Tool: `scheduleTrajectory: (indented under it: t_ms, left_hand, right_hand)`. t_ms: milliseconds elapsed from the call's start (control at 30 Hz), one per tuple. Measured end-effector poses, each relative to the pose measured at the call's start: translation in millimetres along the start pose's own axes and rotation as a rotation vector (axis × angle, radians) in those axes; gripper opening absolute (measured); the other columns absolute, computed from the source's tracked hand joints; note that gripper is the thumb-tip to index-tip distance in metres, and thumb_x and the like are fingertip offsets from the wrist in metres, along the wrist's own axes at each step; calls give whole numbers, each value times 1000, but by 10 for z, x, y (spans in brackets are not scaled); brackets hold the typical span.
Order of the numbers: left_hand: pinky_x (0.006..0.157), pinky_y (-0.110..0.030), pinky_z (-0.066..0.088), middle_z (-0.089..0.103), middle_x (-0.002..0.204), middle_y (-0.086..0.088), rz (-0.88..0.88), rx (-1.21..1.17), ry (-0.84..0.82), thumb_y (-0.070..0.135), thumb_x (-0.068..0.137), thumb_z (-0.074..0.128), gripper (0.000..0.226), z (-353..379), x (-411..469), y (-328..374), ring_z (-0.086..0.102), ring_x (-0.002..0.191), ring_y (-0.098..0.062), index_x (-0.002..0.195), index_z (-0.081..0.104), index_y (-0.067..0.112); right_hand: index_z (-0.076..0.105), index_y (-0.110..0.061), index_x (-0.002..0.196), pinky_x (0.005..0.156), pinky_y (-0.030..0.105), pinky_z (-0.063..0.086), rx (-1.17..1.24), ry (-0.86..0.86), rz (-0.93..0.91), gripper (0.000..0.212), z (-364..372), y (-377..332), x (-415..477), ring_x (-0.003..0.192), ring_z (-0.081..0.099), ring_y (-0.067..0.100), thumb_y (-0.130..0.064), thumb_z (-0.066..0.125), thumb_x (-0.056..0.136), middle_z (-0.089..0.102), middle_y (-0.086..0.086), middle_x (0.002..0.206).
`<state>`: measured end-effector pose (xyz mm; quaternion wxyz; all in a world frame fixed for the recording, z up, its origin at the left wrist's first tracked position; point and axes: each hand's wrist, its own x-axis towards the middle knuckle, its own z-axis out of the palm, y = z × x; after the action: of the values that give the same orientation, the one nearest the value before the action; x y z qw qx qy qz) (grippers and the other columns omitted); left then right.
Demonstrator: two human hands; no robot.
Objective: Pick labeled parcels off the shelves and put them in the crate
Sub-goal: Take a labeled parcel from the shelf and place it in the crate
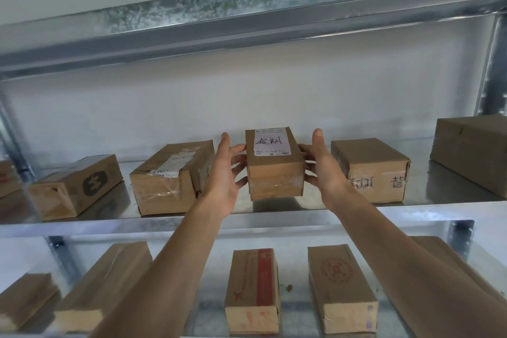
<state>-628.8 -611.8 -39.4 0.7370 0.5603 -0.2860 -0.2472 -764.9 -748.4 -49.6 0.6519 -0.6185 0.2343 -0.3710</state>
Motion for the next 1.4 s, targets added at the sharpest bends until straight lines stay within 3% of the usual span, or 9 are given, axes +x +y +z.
scheduleTrajectory:
  t_ms: [267, 400, 667, 833, 967, 1033, 1133, 1267, 1400]
  left_hand:
    - [108, -49, 45, 71, 125, -4, -5, -2, 9, 70, 99, 37, 62, -41, -68, -54, 62, 122, -20, 124, 69, 23]
    - [110, -47, 44, 67, 131, -2, 52, -18, -19, 68, 100, 37, 61, -13, -143, 47, 59, 126, -18, 129, 67, 24]
    - [120, -48, 32, 66, 134, 12, 155, -38, -241, 66, 103, 29, 56, 216, -555, 330, 52, 134, -9, 133, 63, 33]
    - [121, -46, 31, 66, 135, 13, 157, -73, -404, 61, 106, 26, 55, 516, -948, 340, 51, 136, -7, 135, 62, 32]
    - [120, -43, 33, 67, 132, 19, 157, -57, -546, 58, 107, 24, 47, 870, -1321, 216, 54, 128, 4, 126, 63, 40]
    - [115, -41, 39, 71, 122, 21, 135, -59, -603, 59, 106, 27, 45, 1079, -1490, 133, 61, 117, 7, 124, 64, 39]
    - [117, -43, 37, 70, 128, 13, 106, -80, -678, 64, 96, 38, 48, 1430, -1748, -9, 59, 126, -4, 123, 66, 37]
    - [122, -44, 29, 64, 135, 16, 43, -55, -772, 61, 104, 31, 42, 1978, -2057, -297, 50, 134, -1, 127, 60, 42]
    - [114, -36, 35, 63, 130, 19, -15, -37, -835, 60, 105, 27, 42, 2621, -2399, -653, 52, 126, 3, 131, 55, 41]
  right_hand:
    - [60, -26, 130, 103, 34, 44, -29, 0, -9, 61, 13, 40, -81, 103, 62, 10, -64, 20, 105, 65, -14, 103]
    - [62, -30, 117, 98, 31, 45, -5, 28, -53, 53, 44, -67, -211, 98, 62, 1, -62, 21, 106, 68, -14, 104]
    - [76, -47, 81, 118, 47, 38, -21, 178, -162, 60, -39, -403, -818, 114, 65, 12, -74, 26, 100, 75, -20, 102]
    - [67, -44, 100, 99, 29, 49, -47, 304, -218, 49, -365, -481, -1356, 106, 67, 2, -66, 24, 104, 73, -25, 102]
    - [66, -34, 125, 107, 38, 50, -48, 453, -232, 56, -753, -517, -1804, 113, 67, 10, -65, 25, 104, 74, -14, 118]
    - [68, -35, 120, 106, 39, 51, -56, 516, -235, 54, -984, -512, -2031, 113, 68, 10, -64, 25, 105, 75, -15, 114]
    - [68, -35, 105, 91, 30, 57, -63, 603, -246, 50, -1361, -503, -2367, 98, 72, 3, -59, 24, 107, 77, -21, 96]
    - [67, -25, 123, 99, 37, 52, -62, 733, -211, 59, -1922, -427, -2743, 109, 67, 13, -62, 24, 106, 73, -9, 116]
    - [68, -27, 116, 97, 37, 51, -65, 819, -169, 57, -2613, -323, -3079, 107, 67, 15, -63, 25, 106, 72, -8, 112]
